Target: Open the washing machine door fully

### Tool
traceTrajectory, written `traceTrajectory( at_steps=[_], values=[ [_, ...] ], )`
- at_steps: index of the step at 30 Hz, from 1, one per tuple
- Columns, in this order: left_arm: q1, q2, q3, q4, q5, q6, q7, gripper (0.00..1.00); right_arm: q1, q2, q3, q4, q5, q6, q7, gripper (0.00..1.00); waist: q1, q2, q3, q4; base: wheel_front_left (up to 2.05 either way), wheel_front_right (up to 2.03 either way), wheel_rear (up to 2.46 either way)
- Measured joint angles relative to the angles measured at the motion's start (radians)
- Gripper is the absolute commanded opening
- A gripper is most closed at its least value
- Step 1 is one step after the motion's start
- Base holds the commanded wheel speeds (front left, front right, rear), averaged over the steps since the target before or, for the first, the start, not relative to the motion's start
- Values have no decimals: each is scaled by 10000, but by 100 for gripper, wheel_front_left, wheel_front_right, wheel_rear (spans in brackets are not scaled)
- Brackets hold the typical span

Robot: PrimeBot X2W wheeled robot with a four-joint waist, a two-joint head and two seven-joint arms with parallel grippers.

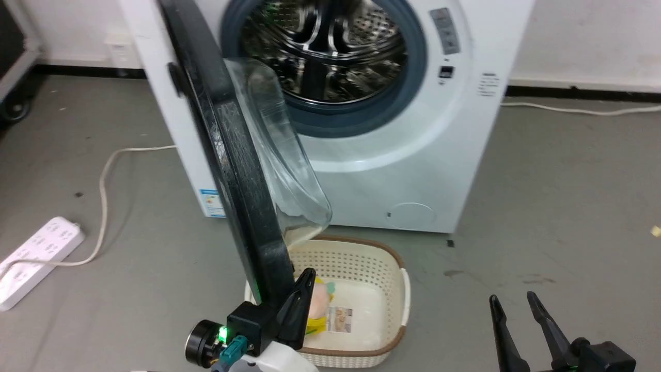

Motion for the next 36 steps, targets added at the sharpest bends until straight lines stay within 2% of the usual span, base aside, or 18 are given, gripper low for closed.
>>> traceTrajectory(
  at_steps=[7, 11, 12, 17, 24, 25, 30, 36],
  values=[
    [29, 100, 299, 245, -255, 102, -88, 0, 5, 2, 150, 50, 4, 0, 0, 100, -1, 0, -170, 1059, 0, 0, 0],
    [12, 366, 631, 276, -420, 176, -90, 0, 5, 6, 378, 90, 2, 0, 0, 100, 0, 0, -229, 1782, 0, 0, 0],
    [-59, 502, 849, 301, -518, 209, -90, 0, 3, 8, 489, 102, 2, 0, 2, 100, -1, 0, -216, 2135, 0, 0, 0],
    [-523, 851, 1344, 443, -717, 257, -161, 0, -18, 13, 629, 63, -96, 0, 63, 100, -2, -1, 29, 2685, 0, 0, 0],
    [-1739, 1611, 2263, 1139, -1053, 257, -199, 0, -542, -31, 802, -242, -378, 0, 416, 100, 1, 0, 1098, 3063, 0, 0, 0],
    [-2253, 1858, 2673, 1555, -1300, 267, -215, 0, -638, -130, 750, -443, -451, 0, 560, 100, 1, 0, 1584, 3142, 0, 0, 0],
    [-3009, 2288, 3636, 2389, -1827, 491, -420, 0, -819, -403, 650, -683, -493, 0, 777, 100, 2, 0, 2328, 3188, 0, 0, 0],
    [-3788, 2897, 4472, 3425, -2374, 426, -734, 0, -873, -568, 531, -892, -493, 0, 899, 100, 2, 0, 2897, 3100, 0, 0, 0]
  ],
)
